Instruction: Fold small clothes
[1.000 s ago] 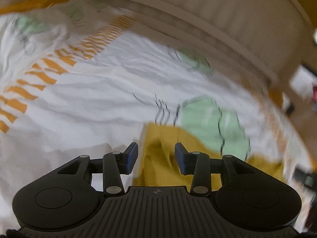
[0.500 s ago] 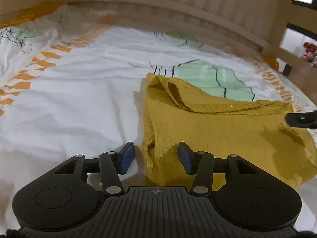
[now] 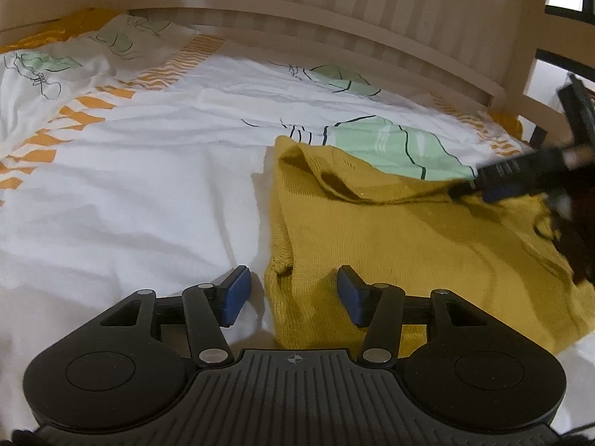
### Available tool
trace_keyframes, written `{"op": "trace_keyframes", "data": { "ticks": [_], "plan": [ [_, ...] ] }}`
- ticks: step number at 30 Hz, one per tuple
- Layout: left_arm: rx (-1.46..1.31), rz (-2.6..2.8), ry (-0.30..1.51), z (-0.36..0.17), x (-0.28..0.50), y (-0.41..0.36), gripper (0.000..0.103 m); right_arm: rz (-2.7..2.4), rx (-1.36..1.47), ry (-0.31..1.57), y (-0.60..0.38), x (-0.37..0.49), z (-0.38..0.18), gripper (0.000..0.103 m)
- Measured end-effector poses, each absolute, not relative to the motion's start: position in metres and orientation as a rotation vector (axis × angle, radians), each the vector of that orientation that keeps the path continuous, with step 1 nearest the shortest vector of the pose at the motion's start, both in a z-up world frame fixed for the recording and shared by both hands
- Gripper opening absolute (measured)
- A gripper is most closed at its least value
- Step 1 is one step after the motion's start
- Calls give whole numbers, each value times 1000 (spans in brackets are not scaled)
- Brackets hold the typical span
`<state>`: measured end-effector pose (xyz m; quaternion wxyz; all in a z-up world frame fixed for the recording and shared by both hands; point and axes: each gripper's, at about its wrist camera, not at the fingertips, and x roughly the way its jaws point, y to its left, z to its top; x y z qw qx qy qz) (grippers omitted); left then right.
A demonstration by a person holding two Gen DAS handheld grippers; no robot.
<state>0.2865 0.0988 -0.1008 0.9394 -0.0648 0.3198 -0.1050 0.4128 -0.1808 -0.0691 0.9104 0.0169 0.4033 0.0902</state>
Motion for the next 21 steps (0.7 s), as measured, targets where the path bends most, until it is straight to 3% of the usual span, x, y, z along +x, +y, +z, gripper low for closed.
{"op": "trace_keyframes", "data": {
  "ticks": [5, 13, 21],
  "plan": [
    [-137, -217, 651, -101, 286, 99, 51, 223, 133, 785, -181, 400, -55, 77],
    [-152, -221, 647, -101, 285, 101, 51, 421, -35, 845, -124, 353, -73, 77],
    [-184, -229, 641, -101, 286, 105, 51, 444, -58, 857, -65, 399, -80, 84]
  ]
}}
